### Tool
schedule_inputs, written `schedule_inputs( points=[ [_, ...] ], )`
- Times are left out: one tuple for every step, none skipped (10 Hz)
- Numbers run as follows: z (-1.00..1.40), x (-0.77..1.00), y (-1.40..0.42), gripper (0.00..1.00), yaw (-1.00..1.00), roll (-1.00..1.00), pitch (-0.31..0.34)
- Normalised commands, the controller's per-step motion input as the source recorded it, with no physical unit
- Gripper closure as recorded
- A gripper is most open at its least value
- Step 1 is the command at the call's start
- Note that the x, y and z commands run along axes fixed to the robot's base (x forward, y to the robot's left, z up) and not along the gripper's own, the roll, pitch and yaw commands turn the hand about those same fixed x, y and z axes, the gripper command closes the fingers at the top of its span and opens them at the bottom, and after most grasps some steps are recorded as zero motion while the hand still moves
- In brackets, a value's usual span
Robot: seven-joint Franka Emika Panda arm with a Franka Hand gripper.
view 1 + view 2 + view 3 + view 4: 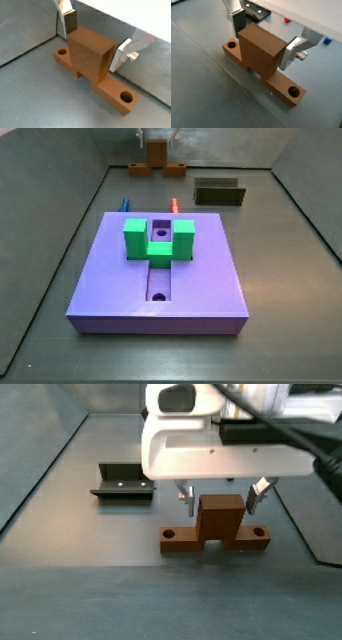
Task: Pick up the brown object. Move up. Move to above the board. Insert the brown object.
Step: Pick up the brown object.
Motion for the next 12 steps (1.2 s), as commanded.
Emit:
schedule_inputs(
  points=[
    [-0.21, 0.00, 0.00, 0.00, -0.06, 0.00, 0.000],
    [-0.17, 0.00, 0.00, 0.00, 0.00, 0.02, 0.000],
    [-0.18, 0.00, 0.00, 0.00, 0.09, 0.05, 0.000],
    [-0.18, 0.00, 0.00, 0.00, 0.07, 0.03, 0.000],
    [0.00, 0.00, 0.00, 0.00, -0.01, 0.00, 0.000],
    [0.00, 0.00, 0.00, 0.00, 0.00, 0.00, 0.000],
    [0.00, 0.00, 0.00, 1.00, 0.00, 0.00, 0.000],
    [0.00, 0.00, 0.00, 1.00, 0.00, 0.00, 0.000],
    [0.00, 0.00, 0.00, 1.00, 0.00, 0.00, 0.000],
    [0.00, 0.00, 0.00, 1.00, 0.00, 0.00, 0.000],
    [0.00, 0.00, 0.00, 1.00, 0.00, 0.00, 0.000],
    [0.00, 0.00, 0.00, 1.00, 0.00, 0.00, 0.000]
  ],
)
